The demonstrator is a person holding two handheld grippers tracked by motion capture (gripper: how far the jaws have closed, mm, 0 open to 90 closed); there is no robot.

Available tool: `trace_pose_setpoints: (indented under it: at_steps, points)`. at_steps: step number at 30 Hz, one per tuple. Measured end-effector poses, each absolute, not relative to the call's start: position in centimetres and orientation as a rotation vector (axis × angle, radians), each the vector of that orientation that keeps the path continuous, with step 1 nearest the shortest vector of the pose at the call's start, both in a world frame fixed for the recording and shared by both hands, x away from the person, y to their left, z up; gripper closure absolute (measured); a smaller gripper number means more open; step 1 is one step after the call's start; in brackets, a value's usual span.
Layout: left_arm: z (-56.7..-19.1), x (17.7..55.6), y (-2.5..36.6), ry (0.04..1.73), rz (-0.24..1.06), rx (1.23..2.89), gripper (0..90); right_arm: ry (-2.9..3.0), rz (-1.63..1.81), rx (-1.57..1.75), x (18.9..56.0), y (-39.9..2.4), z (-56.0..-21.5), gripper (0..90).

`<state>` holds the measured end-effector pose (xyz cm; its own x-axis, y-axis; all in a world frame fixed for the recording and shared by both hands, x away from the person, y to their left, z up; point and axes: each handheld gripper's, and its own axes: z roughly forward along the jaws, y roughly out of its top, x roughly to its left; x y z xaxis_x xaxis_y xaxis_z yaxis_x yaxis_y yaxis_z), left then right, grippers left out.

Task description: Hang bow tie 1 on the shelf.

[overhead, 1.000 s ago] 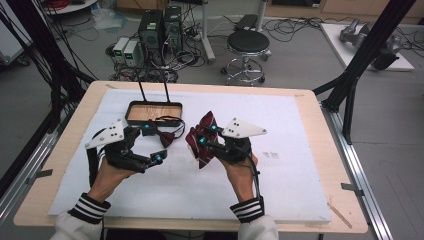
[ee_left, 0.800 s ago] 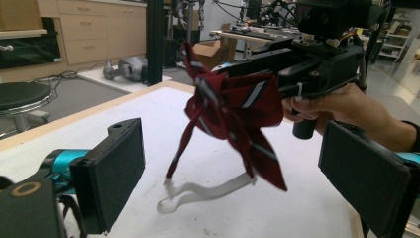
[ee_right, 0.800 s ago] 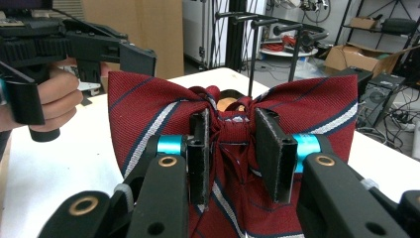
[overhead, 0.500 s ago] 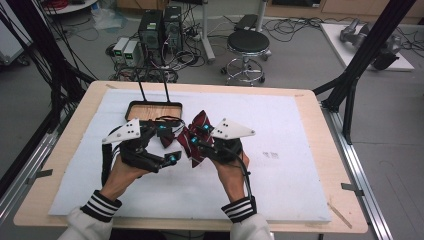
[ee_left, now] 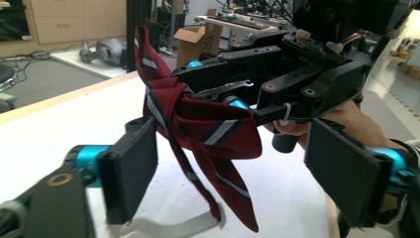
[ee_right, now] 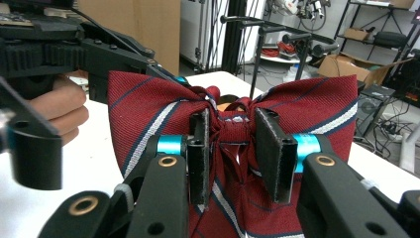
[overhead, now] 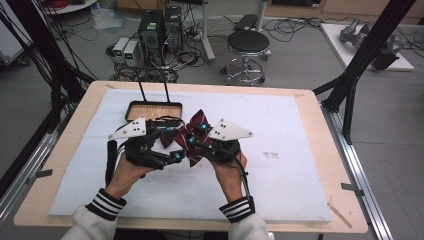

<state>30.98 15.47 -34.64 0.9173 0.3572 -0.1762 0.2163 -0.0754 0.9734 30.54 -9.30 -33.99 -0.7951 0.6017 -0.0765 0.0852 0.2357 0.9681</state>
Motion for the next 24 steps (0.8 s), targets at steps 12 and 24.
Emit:
trace_pose_setpoints:
  at_steps: [12,24]
  points:
    - [-34.8,31.55,15.76,0.487,0.093,1.658,48.3,2.086,1.589,0.601,30.57,-9.13,-33.99,68.9]
    - [-34.68,31.73,16.2,0.568,0.116,1.67,82.4,2.096,1.59,0.588,30.6,-9.11,-34.01,68.8]
